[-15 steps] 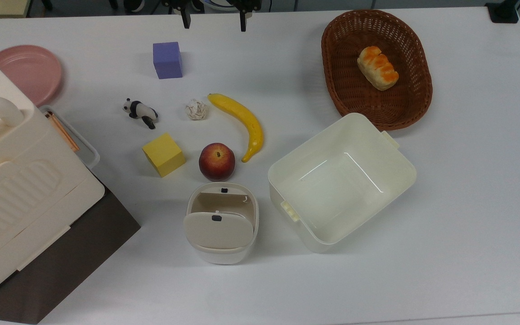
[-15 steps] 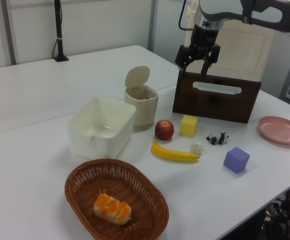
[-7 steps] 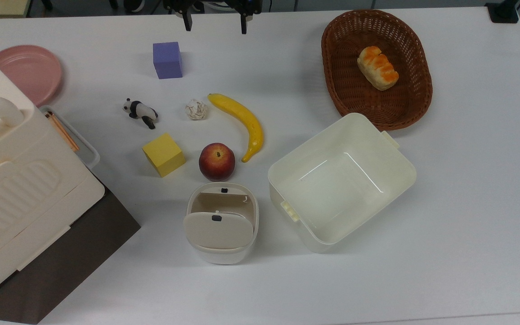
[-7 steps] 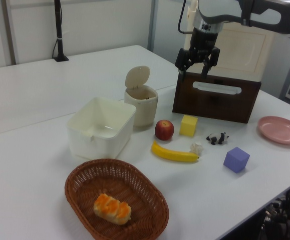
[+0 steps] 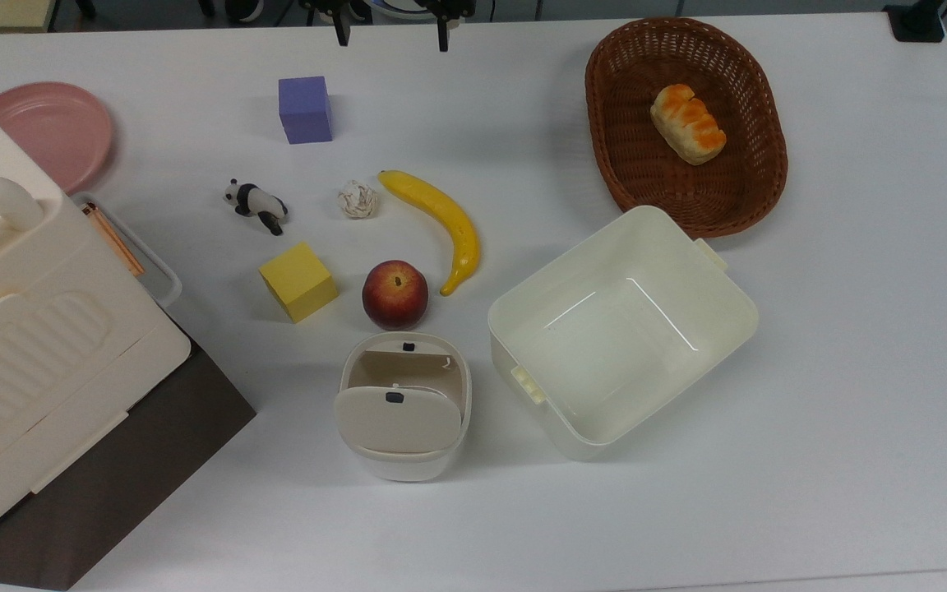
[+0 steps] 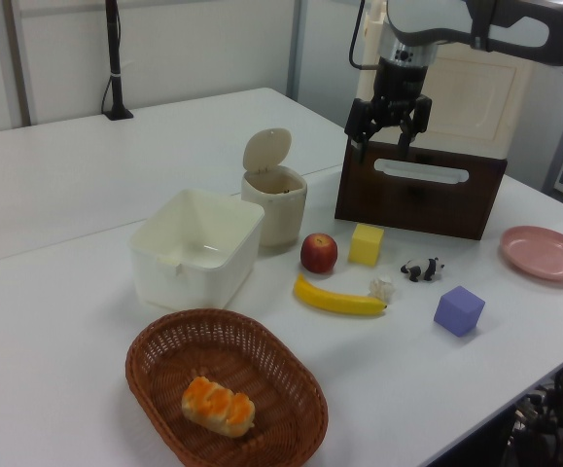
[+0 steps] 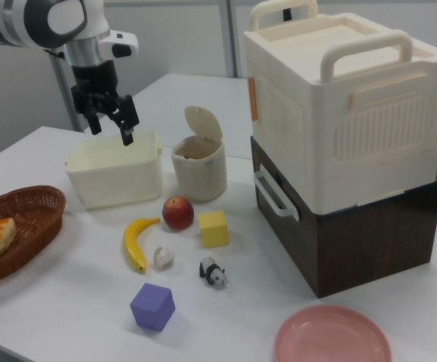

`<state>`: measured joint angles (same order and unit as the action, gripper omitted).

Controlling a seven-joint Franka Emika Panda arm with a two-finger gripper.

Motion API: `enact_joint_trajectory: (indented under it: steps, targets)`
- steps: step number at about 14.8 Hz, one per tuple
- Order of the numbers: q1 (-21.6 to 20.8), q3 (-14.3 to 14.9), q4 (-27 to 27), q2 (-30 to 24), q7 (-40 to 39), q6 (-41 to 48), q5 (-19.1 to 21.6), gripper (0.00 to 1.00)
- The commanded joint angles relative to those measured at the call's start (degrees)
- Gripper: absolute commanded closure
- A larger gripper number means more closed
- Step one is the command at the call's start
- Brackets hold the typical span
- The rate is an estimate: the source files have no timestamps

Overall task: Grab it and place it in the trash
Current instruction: 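Move the open gripper down over the small white object beside the banana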

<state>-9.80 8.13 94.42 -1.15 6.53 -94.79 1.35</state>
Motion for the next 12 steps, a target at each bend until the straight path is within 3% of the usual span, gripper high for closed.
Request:
enact_joint_trajectory:
  steps: [1,9,12]
  targets:
    - [0.1,0.5,8.8,-7.8,-0.7,-2.3,1.5,0.00]
    - [3.3,2.6,21.1,-10.7,5.3,-17.1,-0.2,0.00]
    - [2.9,5.4,23.3,-10.1,5.4,-18.2,-1.6,0.00]
